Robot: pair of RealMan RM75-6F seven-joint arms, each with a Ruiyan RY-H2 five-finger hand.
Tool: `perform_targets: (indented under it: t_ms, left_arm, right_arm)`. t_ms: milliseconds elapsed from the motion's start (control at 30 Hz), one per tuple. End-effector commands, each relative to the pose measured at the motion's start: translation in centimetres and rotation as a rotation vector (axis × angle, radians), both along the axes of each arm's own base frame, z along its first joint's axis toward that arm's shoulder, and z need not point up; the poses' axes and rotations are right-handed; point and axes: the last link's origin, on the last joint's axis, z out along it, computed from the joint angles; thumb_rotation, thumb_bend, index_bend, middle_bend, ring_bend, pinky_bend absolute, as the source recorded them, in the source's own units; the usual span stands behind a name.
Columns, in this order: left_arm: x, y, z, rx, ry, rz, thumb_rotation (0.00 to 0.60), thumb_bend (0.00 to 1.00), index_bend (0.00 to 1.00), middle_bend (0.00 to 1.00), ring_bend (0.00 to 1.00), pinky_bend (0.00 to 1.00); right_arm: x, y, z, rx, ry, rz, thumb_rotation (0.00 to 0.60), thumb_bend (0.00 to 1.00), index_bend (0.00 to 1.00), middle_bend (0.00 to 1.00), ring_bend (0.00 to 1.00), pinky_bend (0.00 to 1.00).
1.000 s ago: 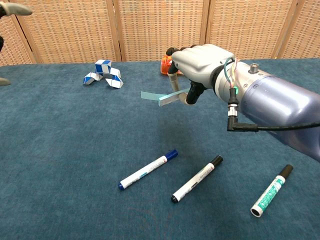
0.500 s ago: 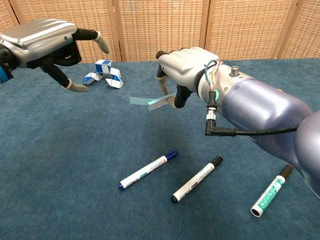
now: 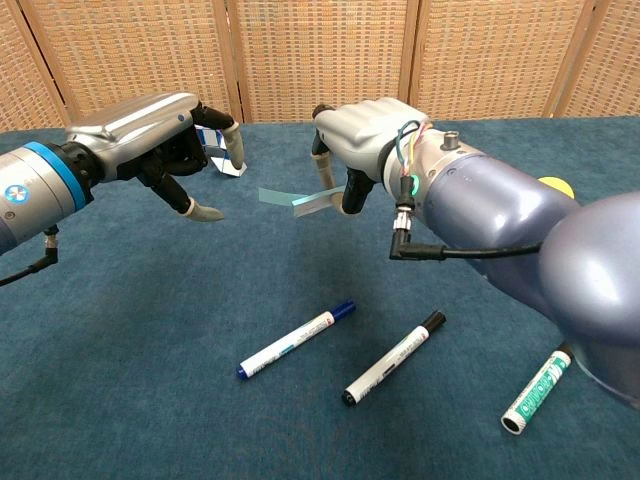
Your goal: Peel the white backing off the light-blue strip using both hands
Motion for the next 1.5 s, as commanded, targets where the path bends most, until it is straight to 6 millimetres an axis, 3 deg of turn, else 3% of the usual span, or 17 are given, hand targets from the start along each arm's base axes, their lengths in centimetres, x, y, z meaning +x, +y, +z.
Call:
perform_targets:
  t_ms: [33,200,733,1500]
  left_arm:
    - [0.0,0.1,-0.9,0.033,-0.026,0.02,0.6,0.09,0.46,1.0,1.0,0.92]
    - [0.4,0.5,-1.9,0.035,-0.06,0.038,0.6,0.16,0.46,1.0,1.0,0.92]
    - [2.0,1.5,-3.9,0.012,-0.059,0.044,0.6,0.21,0.52,1.0,1.0,0.92]
    - [3.9,1.8,-5.8,-0.024,-0.036,0.073,0.6,0.29,0.63,1.0,1.0,0.92]
  right_arm:
    - [0.1,0.0,-0.1,0.001,-0.002,-0.002,0.6,0.52,0.61,0.0,0.0,0.0]
    - [0.2,-0.1,-0.2,0.001,0.002,0.0,0.6,0.52,0.61,0.0,0.0,0.0]
    - [0.3,-0.5,-1.3,0.011,0.005,-0.005,0.6,0.52,0.61,0.0,0.0,0.0]
    - [0.1,-0.7,-1.3,0.012,0.005,-0.014,0.6,0.52,0.61,0.0,0.0,0.0]
